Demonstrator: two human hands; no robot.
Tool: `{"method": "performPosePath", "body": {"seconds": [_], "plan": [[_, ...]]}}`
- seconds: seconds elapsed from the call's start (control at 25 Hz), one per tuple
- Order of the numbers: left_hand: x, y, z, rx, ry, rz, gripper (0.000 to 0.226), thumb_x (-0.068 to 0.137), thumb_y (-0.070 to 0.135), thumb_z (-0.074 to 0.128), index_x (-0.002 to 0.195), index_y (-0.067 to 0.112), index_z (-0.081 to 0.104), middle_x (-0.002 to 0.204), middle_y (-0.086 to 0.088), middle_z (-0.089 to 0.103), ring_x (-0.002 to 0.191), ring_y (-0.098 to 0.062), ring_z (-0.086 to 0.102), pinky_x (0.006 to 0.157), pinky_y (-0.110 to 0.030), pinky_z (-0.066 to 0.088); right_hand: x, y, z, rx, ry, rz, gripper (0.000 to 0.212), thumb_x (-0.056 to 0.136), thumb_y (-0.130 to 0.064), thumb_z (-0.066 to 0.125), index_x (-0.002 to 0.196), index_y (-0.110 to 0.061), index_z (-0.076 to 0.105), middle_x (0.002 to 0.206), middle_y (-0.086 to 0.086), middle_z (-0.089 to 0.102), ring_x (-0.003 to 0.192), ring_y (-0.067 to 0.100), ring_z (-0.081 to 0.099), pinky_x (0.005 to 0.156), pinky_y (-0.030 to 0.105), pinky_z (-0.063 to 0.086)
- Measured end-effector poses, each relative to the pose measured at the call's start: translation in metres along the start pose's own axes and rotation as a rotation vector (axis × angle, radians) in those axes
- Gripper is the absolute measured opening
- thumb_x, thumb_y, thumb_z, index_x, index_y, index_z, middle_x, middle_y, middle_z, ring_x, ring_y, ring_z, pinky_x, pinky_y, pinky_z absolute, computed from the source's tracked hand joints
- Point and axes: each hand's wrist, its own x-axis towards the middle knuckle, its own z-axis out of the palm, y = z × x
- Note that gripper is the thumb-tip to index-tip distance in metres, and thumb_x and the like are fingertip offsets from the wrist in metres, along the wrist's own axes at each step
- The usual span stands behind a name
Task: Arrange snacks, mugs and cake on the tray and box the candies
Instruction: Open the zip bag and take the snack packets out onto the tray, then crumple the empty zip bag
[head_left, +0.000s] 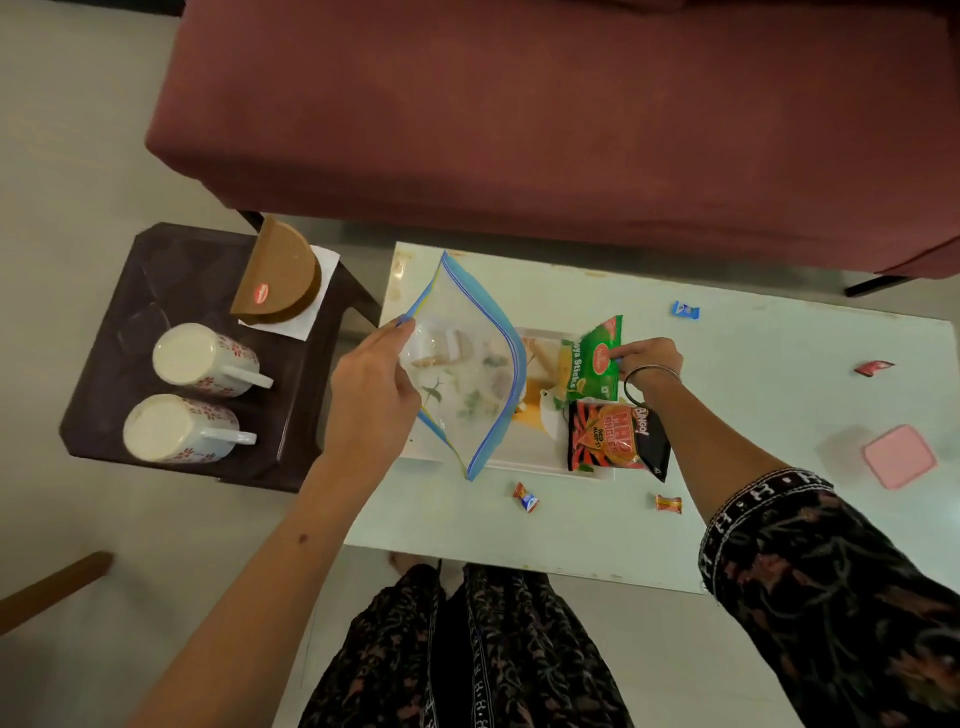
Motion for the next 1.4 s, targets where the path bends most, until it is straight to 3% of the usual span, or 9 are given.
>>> {"method": "performPosePath", "body": {"seconds": [0.36,0.52,0.72,0.84,0.96,1.08,1.16,1.32,1.4], "plan": [[-0.004,0.015,0.01,-0.108,0.015,0.029,0.044,0.082,-0.01,0.049,0.123,0.003,0.056,0.121,-0.014,0.063,0.103,-0.027,0.063,0.088,-0.037,0.054,0.013,0.028,-0.019,-0.115,0.057,0.01,0.022,0.085,-0.007,0.057,0.101,-0.004,0.072,0.109,0.016,0.07,0.102,0.034,0.062,0.089,0.036,0.051],[-0.005,0.026,0.01,-0.197,0.075,-0.045,0.042,0.082,-0.011,0.045,0.117,0.007,0.061,0.103,-0.006,0.067,0.073,-0.02,0.059,0.069,-0.016,0.046,-0.011,0.016,-0.018,0.016,0.125,0.021,0.027,0.088,-0.02,0.054,0.105,-0.006,0.07,0.111,0.02,0.068,0.107,0.037,0.06,0.092,0.038,0.048],[-0.006,0.043,-0.004,-0.695,-0.007,-0.177,0.052,0.078,-0.02,0.028,0.094,0.011,0.067,0.069,-0.002,0.05,0.054,0.0,0.052,0.052,-0.009,0.045,-0.067,-0.006,-0.008,0.736,-0.337,0.341,0.077,0.081,-0.064,0.051,0.139,-0.015,0.038,0.136,0.01,0.051,0.118,0.03,0.054,0.091,0.04,0.046],[-0.011,0.051,-0.005,-0.997,-0.092,-0.411,0.051,0.077,-0.013,0.027,0.059,0.013,0.067,0.055,-0.001,0.049,0.046,-0.004,0.046,0.044,-0.013,0.038,-0.092,0.0,0.003,0.918,-0.571,0.462,0.082,0.051,-0.086,0.055,0.103,-0.024,0.066,0.099,0.007,0.069,0.089,0.03,0.07,0.08,0.047,0.052],[-0.028,0.064,-0.002,-1.341,-0.139,-0.683,0.046,0.081,0.009,0.039,0.041,0.014,0.062,0.044,0.003,0.057,0.042,-0.01,0.055,0.047,-0.018,0.046,-0.125,-0.002,0.008,1.037,-0.939,0.449,0.08,0.052,-0.079,0.061,0.106,-0.021,0.069,0.114,0.01,0.065,0.112,0.032,0.056,0.104,0.053,0.036],[-0.047,0.066,0.011,-1.207,-0.134,-0.694,0.025,0.076,0.034,0.057,0.071,0.01,0.063,0.074,-0.01,0.061,0.067,-0.02,0.06,0.064,-0.028,0.051,-0.146,-0.016,-0.002,1.047,-0.873,0.252,0.038,0.087,-0.047,0.052,0.083,-0.016,0.075,0.082,0.002,0.071,0.079,0.016,0.068,0.078,0.031,0.055],[-0.057,0.067,0.019,-1.064,-0.171,-0.552,0.057,0.057,0.048,0.069,0.093,0.004,0.064,0.092,-0.021,0.063,0.082,-0.034,0.061,0.08,-0.042,0.052,-0.152,-0.027,-0.015,1.049,-0.768,0.177,0.055,0.1,-0.026,0.034,0.061,-0.018,0.072,0.059,-0.001,0.066,0.052,0.005,0.063,0.056,0.02,0.053],[-0.068,0.086,0.03,-0.796,-0.134,-0.392,0.095,0.041,0.055,0.085,0.118,0.01,0.051,0.073,-0.012,0.049,0.064,-0.024,0.045,0.067,-0.037,0.047,-0.174,-0.035,-0.04,1.083,-0.63,-0.042,0.021,0.095,-0.021,0.042,0.089,-0.012,0.059,0.085,0.008,0.06,0.079,0.018,0.059,0.075,0.032,0.05],[-0.065,0.092,0.032,-0.652,-0.098,-0.329,0.1,0.043,0.06,0.078,0.127,0.017,0.044,0.071,-0.005,0.049,0.061,-0.018,0.047,0.063,-0.031,0.05,-0.185,-0.033,-0.052,1.161,-0.573,-0.102,0.022,0.085,-0.019,0.045,0.073,-0.016,0.064,0.077,0.006,0.063,0.08,0.022,0.058,0.073,0.035,0.051]]}}
